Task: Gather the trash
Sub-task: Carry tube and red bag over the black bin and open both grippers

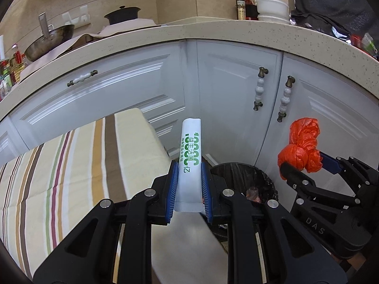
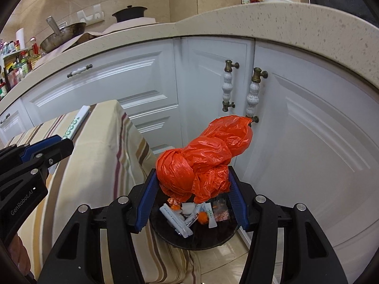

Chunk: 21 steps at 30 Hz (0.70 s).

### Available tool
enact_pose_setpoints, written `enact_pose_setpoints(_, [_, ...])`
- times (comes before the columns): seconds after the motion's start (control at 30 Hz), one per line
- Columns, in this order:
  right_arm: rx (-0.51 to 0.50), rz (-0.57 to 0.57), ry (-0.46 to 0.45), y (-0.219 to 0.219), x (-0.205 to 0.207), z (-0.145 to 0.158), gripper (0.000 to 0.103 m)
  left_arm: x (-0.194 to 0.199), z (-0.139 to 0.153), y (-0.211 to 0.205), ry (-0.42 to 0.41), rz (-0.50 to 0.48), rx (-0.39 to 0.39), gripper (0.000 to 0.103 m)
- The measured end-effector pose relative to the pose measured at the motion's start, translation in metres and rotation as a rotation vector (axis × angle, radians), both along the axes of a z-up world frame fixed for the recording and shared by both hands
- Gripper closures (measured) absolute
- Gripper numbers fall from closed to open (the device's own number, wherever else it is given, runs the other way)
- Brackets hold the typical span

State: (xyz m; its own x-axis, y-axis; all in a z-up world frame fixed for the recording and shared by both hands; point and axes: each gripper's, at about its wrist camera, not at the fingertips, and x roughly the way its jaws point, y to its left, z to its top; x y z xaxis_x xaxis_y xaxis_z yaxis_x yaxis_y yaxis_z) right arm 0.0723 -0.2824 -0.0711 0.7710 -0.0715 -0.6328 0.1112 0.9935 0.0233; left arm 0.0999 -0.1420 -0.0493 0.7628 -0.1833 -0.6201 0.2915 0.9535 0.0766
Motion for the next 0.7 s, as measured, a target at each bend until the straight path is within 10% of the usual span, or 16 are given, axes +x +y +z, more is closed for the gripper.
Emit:
enact_pose_setpoints(0.3, [-0.007,-0.026,-0.004,-0.013,0.025,-0.010,0.035,0.029,-0.008,-0.021,-0.003,-0.007,-0.001,0.081])
enact_pose_setpoints(0.4, [0.009,-0.046,0.001,-0.018,0.030,-0.013,0.034,0.036,-0.012,-0.026,-0.003,-0.008,0.014,0.053])
enact_pose_setpoints(0.7, [0.009,-0.061,-0.003,-0.021,0.024,-0.009,0.032,0.035,-0.013,-0.025,-0.003,-0.002,0.010,0.041])
